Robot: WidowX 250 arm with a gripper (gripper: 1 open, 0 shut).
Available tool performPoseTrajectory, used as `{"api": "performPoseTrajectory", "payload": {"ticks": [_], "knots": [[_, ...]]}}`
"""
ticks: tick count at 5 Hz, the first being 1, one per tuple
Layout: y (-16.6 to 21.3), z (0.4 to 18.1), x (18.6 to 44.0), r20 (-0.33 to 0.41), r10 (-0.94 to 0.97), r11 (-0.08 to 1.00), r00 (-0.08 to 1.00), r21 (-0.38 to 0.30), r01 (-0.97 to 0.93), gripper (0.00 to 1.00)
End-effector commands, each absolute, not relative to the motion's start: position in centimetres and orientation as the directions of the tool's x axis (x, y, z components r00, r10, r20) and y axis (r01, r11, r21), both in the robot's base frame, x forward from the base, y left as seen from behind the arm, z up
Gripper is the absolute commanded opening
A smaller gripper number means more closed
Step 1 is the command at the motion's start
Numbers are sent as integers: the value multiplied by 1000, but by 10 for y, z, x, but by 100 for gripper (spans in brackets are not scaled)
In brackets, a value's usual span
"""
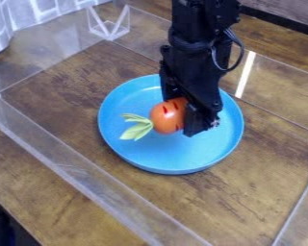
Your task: Put the carrot in the blue tray
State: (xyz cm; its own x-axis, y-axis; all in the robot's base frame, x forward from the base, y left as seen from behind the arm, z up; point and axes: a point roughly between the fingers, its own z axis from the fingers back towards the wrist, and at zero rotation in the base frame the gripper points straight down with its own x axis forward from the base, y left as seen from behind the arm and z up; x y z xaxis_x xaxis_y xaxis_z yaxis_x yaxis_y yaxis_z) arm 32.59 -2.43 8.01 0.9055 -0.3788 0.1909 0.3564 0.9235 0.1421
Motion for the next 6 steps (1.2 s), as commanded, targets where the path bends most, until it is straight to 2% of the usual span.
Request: {"api": "performPoseTrajectory", "payload": {"ticks": [1,2,3,4,6], "knots": [[-16,95,332,243,-360,931,901,155,330,0],[-10,95,331,244,-353,934,903,157,323,0],[-6,92,330,246,-345,936,906,155,315,100],[-4,92,331,247,-343,937,906,163,310,100],[-7,64,333,258,-359,932,897,157,328,100]]}}
